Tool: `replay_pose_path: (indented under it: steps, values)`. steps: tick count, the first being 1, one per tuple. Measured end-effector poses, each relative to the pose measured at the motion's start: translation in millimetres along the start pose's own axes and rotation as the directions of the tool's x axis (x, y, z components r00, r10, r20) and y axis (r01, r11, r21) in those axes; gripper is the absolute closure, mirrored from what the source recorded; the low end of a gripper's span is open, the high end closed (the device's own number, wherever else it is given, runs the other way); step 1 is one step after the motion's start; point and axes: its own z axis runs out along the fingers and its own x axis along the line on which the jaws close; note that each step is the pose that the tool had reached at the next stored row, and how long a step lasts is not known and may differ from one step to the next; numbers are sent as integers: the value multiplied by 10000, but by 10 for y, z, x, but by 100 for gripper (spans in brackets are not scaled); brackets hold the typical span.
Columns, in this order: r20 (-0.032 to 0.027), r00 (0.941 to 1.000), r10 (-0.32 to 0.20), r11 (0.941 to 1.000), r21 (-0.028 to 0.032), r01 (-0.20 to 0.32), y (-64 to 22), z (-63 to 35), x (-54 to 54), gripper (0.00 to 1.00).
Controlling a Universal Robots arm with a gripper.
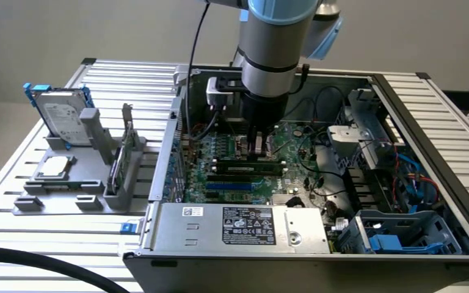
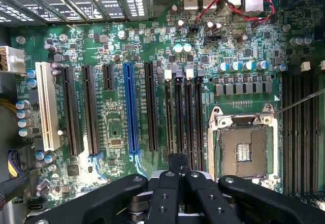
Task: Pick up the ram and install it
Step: 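Press down the ram until it locks into place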
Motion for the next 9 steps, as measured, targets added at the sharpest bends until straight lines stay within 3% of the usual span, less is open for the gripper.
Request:
replay_pose_path:
  steps: [9]
  values:
    - [-2,10000,1,10000,-28,-1,5,78,-33,89]
